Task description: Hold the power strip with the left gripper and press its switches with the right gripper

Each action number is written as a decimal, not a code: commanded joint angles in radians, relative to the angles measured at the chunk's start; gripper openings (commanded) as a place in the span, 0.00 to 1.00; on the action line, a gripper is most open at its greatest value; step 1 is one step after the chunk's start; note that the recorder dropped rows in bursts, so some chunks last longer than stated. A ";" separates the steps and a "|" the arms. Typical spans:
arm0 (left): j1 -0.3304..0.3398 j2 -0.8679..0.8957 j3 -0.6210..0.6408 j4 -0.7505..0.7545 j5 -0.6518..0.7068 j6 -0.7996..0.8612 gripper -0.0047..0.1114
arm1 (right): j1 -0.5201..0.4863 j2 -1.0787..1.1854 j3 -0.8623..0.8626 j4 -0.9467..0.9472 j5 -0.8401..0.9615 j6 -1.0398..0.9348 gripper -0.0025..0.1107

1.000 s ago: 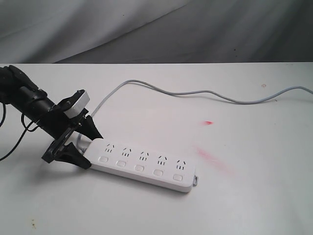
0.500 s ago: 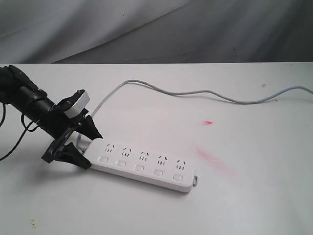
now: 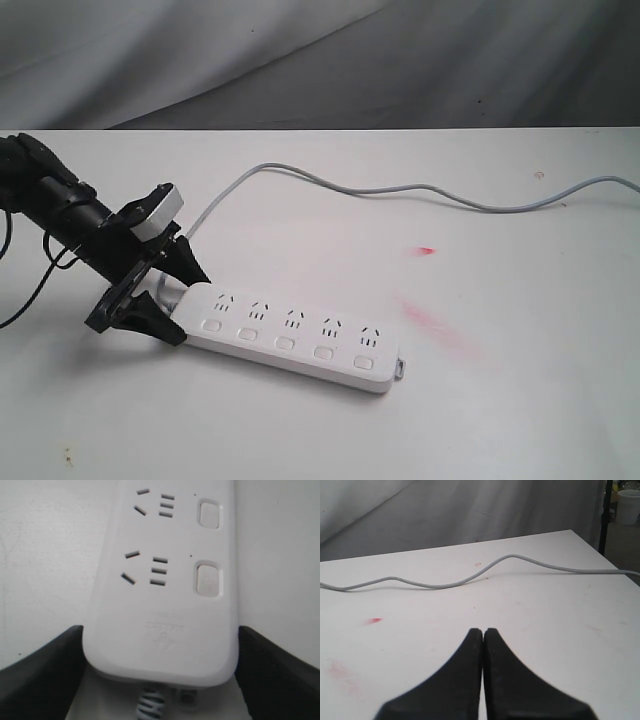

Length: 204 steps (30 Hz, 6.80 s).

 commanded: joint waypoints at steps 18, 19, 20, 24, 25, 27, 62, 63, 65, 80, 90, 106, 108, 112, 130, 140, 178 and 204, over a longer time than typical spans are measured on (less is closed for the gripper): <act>-0.007 0.015 0.015 0.066 -0.014 -0.019 0.43 | -0.005 -0.006 0.003 -0.004 0.001 -0.008 0.02; -0.007 0.015 0.015 0.066 -0.014 -0.019 0.43 | -0.005 -0.006 0.003 -0.004 0.001 -0.008 0.02; -0.007 0.015 0.015 0.066 -0.014 -0.019 0.43 | -0.005 -0.006 0.003 -0.004 0.001 -0.008 0.02; -0.007 0.015 0.015 0.066 -0.014 -0.019 0.69 | -0.005 -0.006 0.003 -0.004 0.001 -0.006 0.02; -0.007 0.015 0.015 0.066 -0.014 -0.019 0.77 | -0.005 -0.006 0.003 -0.004 0.001 -0.006 0.02; -0.007 0.015 0.015 0.066 -0.014 -0.019 0.90 | -0.005 -0.006 0.003 -0.004 0.001 -0.006 0.02; 0.075 -0.800 -0.016 -0.089 -0.014 -0.430 0.11 | -0.005 -0.006 0.003 -0.004 0.001 -0.006 0.02; 0.075 -0.827 -0.016 -0.087 -0.014 -0.485 0.04 | -0.005 -0.006 0.003 -0.004 0.001 -0.008 0.02; 0.075 -0.876 -0.016 -0.084 -0.014 -0.573 0.05 | -0.005 -0.006 0.003 -0.004 0.001 -0.008 0.02; 0.075 -1.147 -0.016 -0.148 -0.014 -0.803 0.05 | -0.005 -0.006 0.003 -0.004 0.001 -0.006 0.02; 0.077 -1.197 -0.014 -0.141 -0.014 -0.822 0.05 | -0.005 -0.006 0.003 -0.004 0.001 -0.006 0.02; 0.045 -1.632 0.364 -0.080 -0.565 -1.250 0.05 | -0.005 -0.006 0.003 -0.004 0.001 -0.006 0.02; 0.024 -1.693 0.437 -0.080 -0.606 -1.250 0.05 | -0.005 -0.006 0.003 -0.004 0.001 -0.006 0.02; -0.026 -1.816 0.589 -0.080 -0.682 -1.247 0.05 | -0.005 -0.006 0.003 -0.004 0.001 -0.006 0.02; -0.164 -2.291 1.023 -0.070 -0.898 -1.274 0.05 | -0.005 -0.006 0.003 -0.004 0.001 -0.006 0.02; -0.164 -2.291 1.038 -0.024 -0.925 -1.270 0.05 | -0.005 -0.006 0.003 -0.004 0.001 -0.006 0.02; -0.164 -2.291 1.399 0.727 -0.967 -1.999 0.05 | -0.005 -0.006 0.003 -0.004 0.001 -0.006 0.02; -0.164 -2.291 1.399 0.727 -0.969 -1.999 0.05 | -0.005 -0.006 0.003 -0.004 0.001 -0.006 0.02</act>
